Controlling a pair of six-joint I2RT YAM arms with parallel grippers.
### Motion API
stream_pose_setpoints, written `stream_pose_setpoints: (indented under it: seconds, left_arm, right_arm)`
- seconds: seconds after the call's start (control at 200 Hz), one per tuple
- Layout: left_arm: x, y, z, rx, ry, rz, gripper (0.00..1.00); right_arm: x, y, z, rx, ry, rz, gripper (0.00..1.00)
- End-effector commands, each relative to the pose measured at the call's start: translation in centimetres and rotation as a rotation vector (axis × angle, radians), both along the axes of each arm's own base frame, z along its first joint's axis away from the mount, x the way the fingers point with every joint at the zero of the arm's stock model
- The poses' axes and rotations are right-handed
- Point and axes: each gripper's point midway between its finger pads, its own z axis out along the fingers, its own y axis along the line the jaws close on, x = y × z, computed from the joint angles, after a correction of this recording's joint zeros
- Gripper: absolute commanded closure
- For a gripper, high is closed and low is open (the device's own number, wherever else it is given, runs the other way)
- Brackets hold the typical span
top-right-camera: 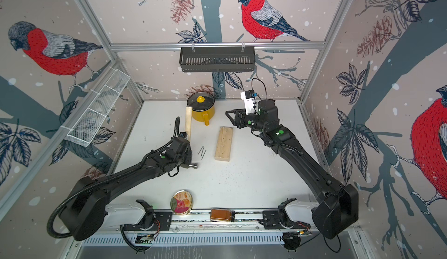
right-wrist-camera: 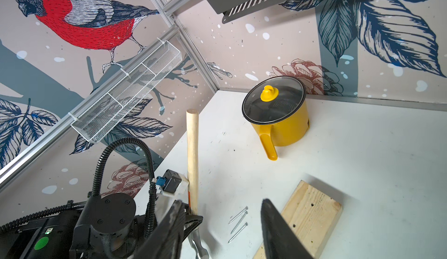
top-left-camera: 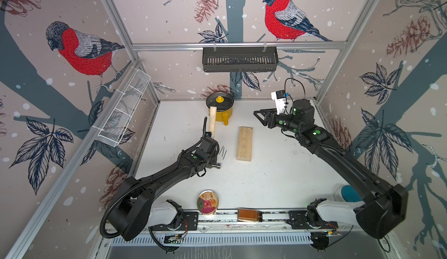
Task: Use a claw hammer to pull out a nail
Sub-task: Place the hammer at the center of the board.
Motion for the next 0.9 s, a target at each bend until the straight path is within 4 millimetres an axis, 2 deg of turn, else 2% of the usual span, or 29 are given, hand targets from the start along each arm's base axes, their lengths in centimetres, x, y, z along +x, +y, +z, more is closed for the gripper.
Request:
stream_pose_setpoints:
  seconds: [0.0, 0.38, 0.665, 0.895]
  left_arm:
    - [0.8, -0.4, 0.3, -0.030, -0.023, 0.015, 1.00]
    - [0.5, -0.5, -1.8, -0.021, 0.039, 0.012, 1.00]
    - [-0.2, 0.0, -4.2, -0.010, 0.118, 0.027, 1.00]
    - [-0.3, 0.2, -5.0, -0.008, 0.137, 0.036, 1.00]
  right_arm:
    - [-0.2, 0.2, 1.0, 0.022, -0.031, 0.015, 0.49]
    - [-0.1, 0.0, 0.5, 0.012, -0.021, 0.009, 0.49]
    - [-0.2, -0.3, 0.2, 0.011, -0.020, 0.005, 0.49]
    - [-0.1, -0.6, -0.2, 0.008, -0.013, 0.000, 0.49]
